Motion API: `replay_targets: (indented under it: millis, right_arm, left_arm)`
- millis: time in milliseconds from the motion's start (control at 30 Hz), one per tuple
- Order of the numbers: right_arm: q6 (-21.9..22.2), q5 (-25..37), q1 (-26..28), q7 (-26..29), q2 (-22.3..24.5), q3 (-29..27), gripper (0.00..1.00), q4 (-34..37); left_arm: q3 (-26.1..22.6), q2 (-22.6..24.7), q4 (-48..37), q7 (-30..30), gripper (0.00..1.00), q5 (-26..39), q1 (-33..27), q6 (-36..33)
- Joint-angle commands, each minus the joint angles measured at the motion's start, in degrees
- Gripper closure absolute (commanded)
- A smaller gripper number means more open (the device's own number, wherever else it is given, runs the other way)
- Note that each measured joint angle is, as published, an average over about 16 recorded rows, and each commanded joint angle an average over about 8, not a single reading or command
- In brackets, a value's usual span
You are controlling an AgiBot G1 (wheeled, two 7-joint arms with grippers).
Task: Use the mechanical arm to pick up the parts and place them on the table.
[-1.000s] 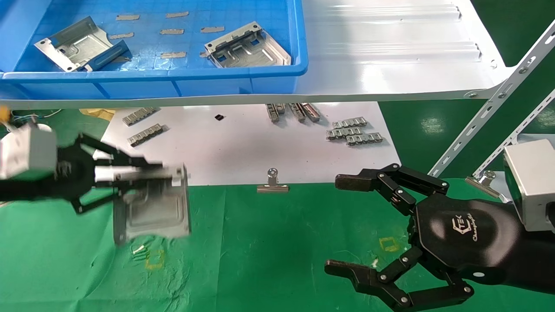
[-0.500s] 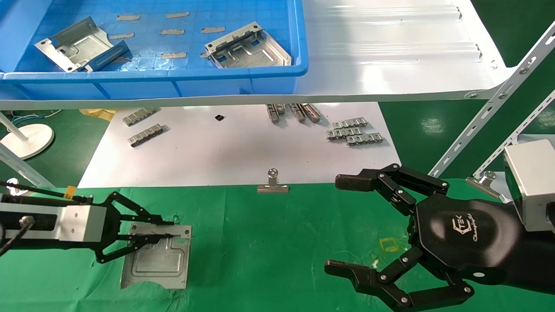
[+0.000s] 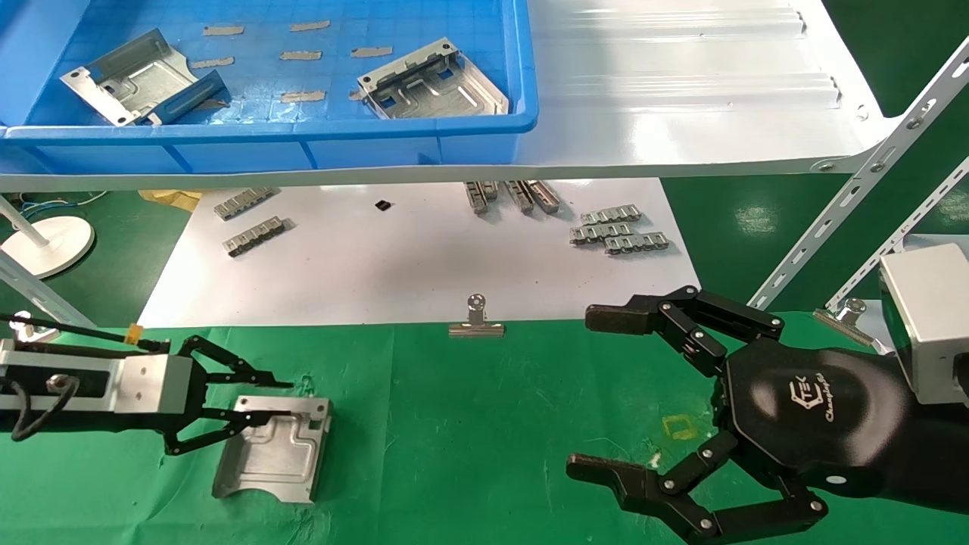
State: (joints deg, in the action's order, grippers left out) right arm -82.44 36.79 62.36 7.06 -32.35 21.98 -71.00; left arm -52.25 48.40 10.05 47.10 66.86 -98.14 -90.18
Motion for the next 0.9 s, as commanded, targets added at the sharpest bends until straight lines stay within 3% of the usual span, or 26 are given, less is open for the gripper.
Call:
replay_targets:
  millis: [33,467,900]
  right_arm:
    - [0.00,0.00,0.00,0.00,0.00,0.00,0.00,0.00]
    - [0.01,0.00,-0.01,0.00,0.01,0.00,0.00,0.01]
    - [0.01,0.00,-0.01,0.00,0.01,-0.01,0.00,0.02]
  left_arm:
    - [-0.16,0.38,-1.16,0.40,0.00,0.02,-0.41,-0.12]
    - [3.51,-1.16,-3.85,-11.03,0.00,-8.27,-0.88,-1.28]
    - [4.36,-1.53,-2.47,-12.15,0.00,-9.05,0.09,-1.19]
